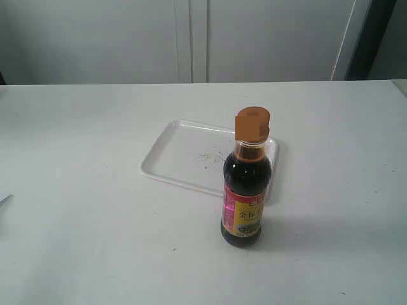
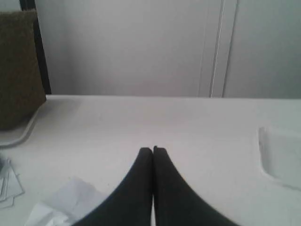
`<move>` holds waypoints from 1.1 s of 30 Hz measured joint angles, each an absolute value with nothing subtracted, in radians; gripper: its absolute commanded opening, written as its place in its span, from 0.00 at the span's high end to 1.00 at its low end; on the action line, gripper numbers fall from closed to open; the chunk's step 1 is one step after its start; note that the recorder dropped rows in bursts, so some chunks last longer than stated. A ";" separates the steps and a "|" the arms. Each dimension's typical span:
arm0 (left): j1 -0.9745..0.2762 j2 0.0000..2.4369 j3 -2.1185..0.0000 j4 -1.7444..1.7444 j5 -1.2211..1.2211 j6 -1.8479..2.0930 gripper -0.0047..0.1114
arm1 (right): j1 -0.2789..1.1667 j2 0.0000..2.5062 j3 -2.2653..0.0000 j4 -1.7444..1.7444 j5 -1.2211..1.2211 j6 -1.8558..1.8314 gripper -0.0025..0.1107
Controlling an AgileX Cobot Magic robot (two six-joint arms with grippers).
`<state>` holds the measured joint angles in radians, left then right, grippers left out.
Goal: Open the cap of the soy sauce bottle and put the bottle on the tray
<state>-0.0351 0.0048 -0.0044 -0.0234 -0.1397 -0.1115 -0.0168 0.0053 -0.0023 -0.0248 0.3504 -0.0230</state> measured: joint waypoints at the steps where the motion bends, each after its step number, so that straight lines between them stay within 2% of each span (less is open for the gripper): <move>1: -0.035 0.005 -0.004 -0.024 -0.163 -0.120 0.96 | -0.017 0.005 -0.002 -0.025 0.350 -0.023 0.98; 9: -0.035 0.003 -0.015 0.104 -0.258 -0.264 0.96 | -0.017 0.005 -0.002 -0.025 0.350 -0.013 0.98; 15: -0.035 0.112 -0.070 0.274 -0.360 -0.420 0.96 | -0.017 0.005 -0.002 -0.025 0.350 -0.012 0.98; 21: -0.035 0.390 -0.179 0.483 -0.482 -0.526 0.96 | -0.017 0.005 -0.002 -0.025 0.350 -0.012 0.98; 27: -0.035 0.696 -0.267 0.735 -0.826 -0.690 0.96 | -0.017 0.005 -0.002 -0.025 0.350 -0.012 0.98; 33: -0.035 0.900 -0.314 0.862 -0.985 -0.728 0.96 | -0.017 0.005 -0.002 -0.025 0.350 -0.012 0.98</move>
